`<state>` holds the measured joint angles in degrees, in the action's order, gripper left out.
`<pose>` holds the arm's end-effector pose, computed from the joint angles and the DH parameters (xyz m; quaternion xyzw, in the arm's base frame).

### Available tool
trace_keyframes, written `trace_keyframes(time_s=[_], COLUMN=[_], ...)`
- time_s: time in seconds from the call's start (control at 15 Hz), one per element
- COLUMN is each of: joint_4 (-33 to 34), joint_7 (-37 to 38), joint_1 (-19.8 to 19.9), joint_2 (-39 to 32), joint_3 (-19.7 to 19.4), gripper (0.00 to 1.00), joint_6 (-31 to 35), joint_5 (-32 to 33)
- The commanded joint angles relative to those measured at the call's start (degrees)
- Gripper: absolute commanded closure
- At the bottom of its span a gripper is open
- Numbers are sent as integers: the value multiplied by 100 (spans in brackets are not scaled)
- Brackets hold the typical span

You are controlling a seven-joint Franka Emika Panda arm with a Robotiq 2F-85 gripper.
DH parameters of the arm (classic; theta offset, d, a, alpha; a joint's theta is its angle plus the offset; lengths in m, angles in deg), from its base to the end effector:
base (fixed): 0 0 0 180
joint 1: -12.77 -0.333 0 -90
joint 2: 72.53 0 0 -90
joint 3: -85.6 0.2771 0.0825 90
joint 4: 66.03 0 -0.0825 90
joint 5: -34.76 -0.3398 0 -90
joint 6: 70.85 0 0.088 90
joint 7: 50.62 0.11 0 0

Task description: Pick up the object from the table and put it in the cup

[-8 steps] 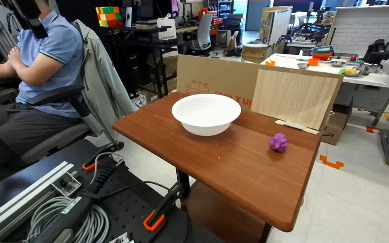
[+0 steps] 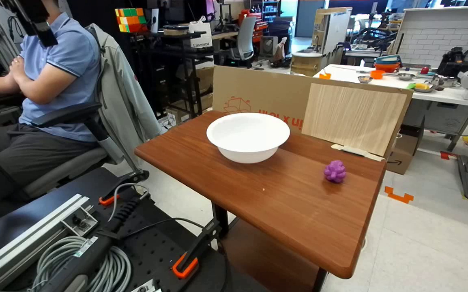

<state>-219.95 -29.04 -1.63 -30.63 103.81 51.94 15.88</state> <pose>0.2760 0.1905 0.4401 -0.9952 0.0114 -0.0625 0.0738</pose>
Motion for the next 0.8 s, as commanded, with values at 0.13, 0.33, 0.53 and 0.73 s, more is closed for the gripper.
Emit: trace_keyframes(time_s=[0.13, 0.33, 0.53, 0.73], joint_4=[145, 393, 805, 1378], joint_7=[-23, 42, 215, 609], joint_1=[213, 933, 1725, 2441], joint_2=[-101, -384, -920, -1767], joint_3=[-37, -435, -785, -936], gripper=[0, 0, 0, 0], joint_6=[-65, 28, 231, 472], joint_5=[375, 776, 1145, 1605])
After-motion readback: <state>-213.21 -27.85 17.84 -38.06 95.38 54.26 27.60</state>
